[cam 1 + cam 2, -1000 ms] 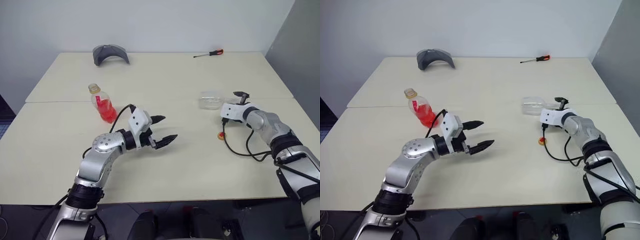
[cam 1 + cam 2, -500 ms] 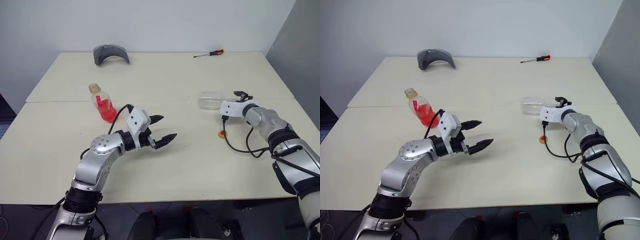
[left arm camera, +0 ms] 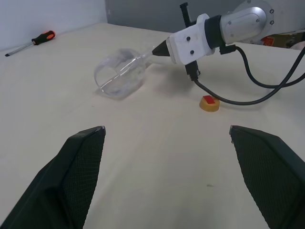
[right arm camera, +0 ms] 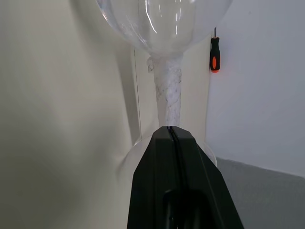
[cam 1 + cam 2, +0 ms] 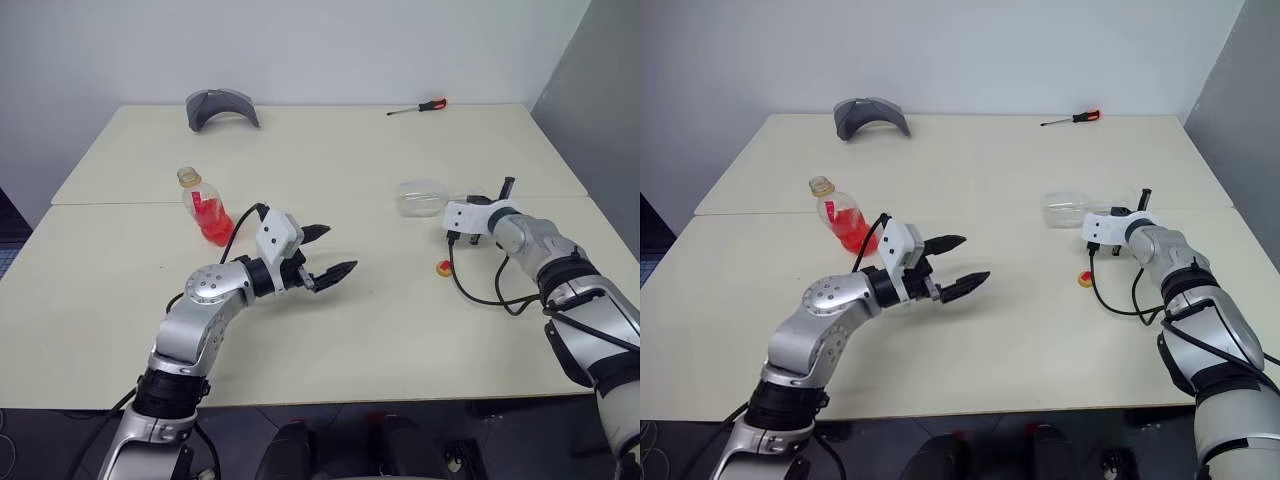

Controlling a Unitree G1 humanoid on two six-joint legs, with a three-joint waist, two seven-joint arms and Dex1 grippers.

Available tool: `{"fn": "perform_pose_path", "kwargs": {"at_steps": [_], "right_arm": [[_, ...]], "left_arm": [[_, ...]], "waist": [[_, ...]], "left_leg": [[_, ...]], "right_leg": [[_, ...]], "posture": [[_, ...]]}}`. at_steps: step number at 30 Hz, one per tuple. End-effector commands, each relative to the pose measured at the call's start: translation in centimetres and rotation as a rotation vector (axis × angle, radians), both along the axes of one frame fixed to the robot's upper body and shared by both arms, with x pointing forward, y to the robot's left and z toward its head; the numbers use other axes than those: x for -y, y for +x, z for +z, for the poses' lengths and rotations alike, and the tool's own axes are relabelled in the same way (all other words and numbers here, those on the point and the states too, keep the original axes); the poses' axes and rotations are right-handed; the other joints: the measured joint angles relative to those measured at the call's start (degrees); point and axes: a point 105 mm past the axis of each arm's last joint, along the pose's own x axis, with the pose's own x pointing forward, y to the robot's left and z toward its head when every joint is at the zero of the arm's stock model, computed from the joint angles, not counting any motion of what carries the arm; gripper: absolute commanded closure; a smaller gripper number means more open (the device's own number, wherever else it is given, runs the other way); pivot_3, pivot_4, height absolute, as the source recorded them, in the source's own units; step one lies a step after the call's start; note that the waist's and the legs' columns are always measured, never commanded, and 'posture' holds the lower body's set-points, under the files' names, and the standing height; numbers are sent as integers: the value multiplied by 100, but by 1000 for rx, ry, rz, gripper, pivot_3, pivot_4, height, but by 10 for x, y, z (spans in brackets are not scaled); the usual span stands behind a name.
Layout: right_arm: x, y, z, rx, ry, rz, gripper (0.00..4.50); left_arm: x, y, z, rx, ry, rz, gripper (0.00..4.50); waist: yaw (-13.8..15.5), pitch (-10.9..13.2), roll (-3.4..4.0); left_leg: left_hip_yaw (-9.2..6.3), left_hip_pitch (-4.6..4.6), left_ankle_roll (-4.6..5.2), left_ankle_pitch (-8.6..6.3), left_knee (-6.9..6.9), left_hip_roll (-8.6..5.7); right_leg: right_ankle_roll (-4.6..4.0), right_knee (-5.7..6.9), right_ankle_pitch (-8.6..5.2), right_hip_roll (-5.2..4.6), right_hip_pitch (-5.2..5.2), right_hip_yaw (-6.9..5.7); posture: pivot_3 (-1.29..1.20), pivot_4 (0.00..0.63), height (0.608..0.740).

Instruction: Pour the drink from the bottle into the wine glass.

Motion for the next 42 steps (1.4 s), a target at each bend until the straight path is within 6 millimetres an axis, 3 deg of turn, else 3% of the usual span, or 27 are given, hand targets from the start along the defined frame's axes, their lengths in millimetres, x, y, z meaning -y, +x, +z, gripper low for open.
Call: {"fn": "perform_pose_path", "kwargs": {"at_steps": [1,12,13,15,26,42], "right_arm": [[-1,4,17,46,-6,1,4467],[-7,-5,24,62,45,102,4467],[-10,-6,23,59,61,115,4309],[-15,-9,21,39,97,130,3868],[-9,-7,25,52,43,98,28],[-9,6,25,49,-63,50,28]], "left_arm": [[0,0,13,61,-20,8,0],[0,-6,6,48,-35,1,0],[1,-5,6,48,-37,0,0],[3,-3,7,53,-42,-5,0],[7,11,15,90,-53,-7,0],[2,13,20,114,-54,29,0]], "waist": [[0,0,0],[7,0,0],[7,0,0],[8,0,0],[11,0,0],[3,0,0]], "left_leg": [[0,0,0,0,0,0],[0,-1,0,0,0,0],[1,-1,0,0,0,0],[0,-1,0,0,1,0],[1,-1,0,0,1,0],[3,-1,0,0,1,0]], "right_leg": [[0,0,0,0,0,0],[0,-1,0,0,0,1],[0,-1,0,0,0,1],[0,0,0,0,0,0],[0,0,0,0,0,0],[0,1,0,0,-2,2]], "posture": [[0,150,740],[0,150,740],[0,150,740],[0,150,740],[0,150,740],[0,150,740]]}}
